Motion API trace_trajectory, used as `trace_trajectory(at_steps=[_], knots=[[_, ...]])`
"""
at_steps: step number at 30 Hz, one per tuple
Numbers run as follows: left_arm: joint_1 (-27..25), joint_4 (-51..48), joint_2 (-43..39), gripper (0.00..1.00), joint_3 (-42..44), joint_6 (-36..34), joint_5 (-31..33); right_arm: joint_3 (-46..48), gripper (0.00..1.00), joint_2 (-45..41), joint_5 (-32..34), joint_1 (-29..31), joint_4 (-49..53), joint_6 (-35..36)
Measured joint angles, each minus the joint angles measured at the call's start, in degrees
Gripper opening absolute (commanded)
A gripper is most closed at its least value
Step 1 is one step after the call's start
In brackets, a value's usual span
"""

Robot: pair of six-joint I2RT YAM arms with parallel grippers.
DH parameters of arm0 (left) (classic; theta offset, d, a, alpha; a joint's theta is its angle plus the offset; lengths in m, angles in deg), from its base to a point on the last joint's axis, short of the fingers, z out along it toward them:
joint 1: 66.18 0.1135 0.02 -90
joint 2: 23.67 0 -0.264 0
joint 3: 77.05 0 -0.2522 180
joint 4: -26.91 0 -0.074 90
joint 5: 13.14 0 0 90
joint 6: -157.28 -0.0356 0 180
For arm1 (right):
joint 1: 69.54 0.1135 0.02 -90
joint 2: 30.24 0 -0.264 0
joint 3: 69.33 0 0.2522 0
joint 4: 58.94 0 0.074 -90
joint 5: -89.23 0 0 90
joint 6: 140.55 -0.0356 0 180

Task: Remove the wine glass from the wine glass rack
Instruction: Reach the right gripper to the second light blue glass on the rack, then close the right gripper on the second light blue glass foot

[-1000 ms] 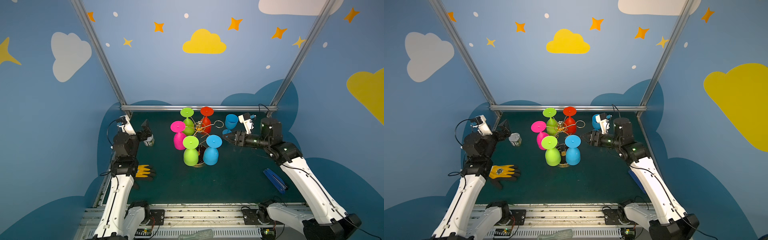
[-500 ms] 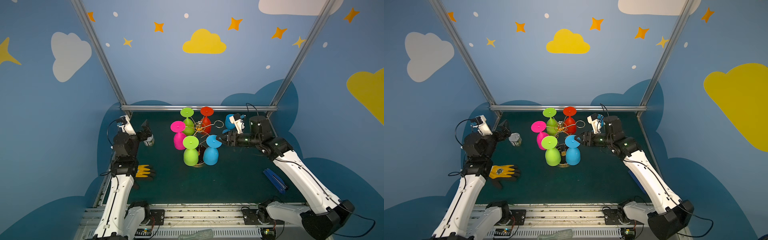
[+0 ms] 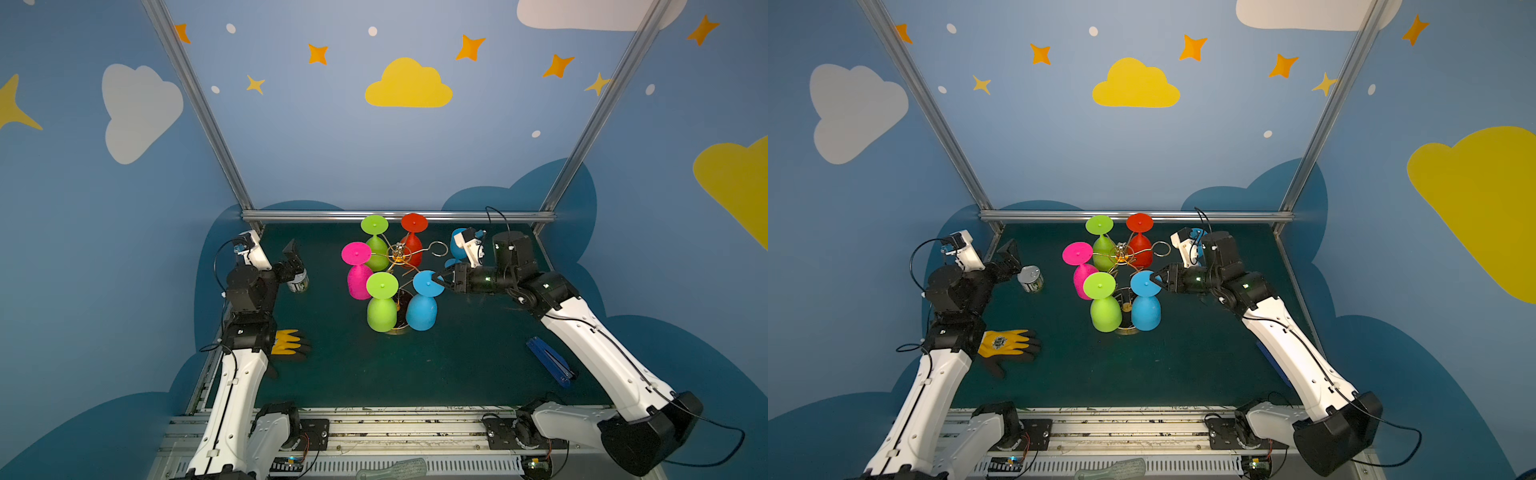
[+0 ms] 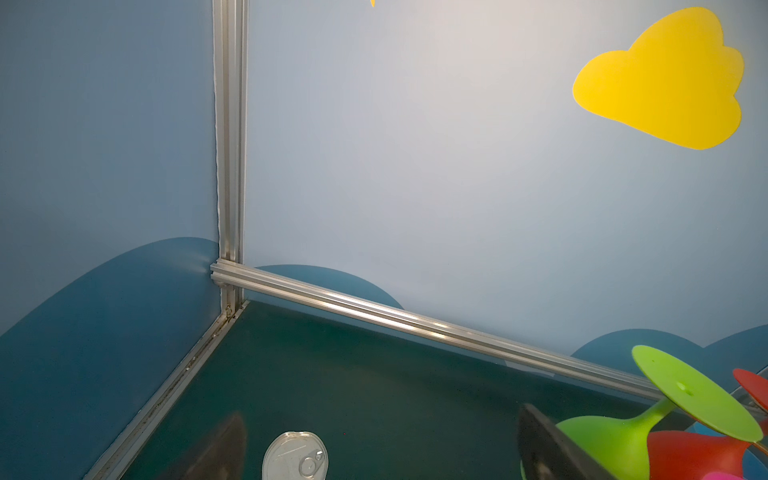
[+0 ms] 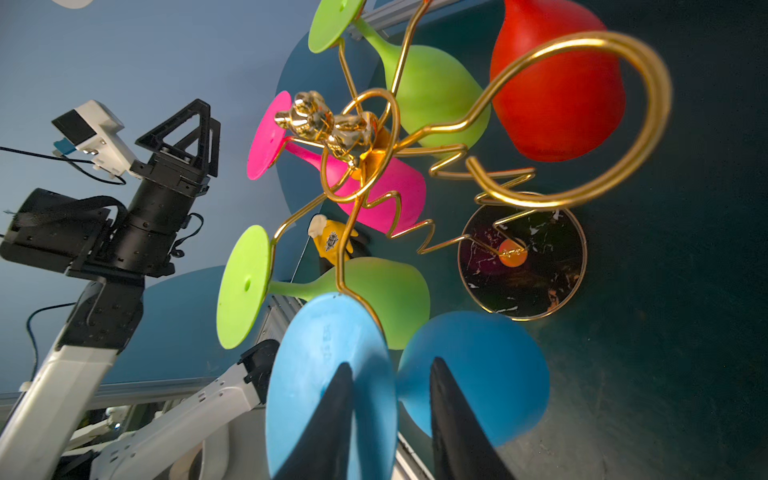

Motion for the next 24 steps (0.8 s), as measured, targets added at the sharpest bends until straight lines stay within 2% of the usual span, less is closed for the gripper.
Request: trace_trajectory(at_steps=[14,24], knots=[[0.0,0.0,-0.1,0.99,0.0,0.0,0.0,-1.9,0.00,-0.1,-1.4,0.2,-2.6,-2.8],[0.0,0.0,-0.4,0.99,0.0,0.0,0.0,-1.9,0.00,-0.2,-2.0,0.1,-3.0,-5.1]])
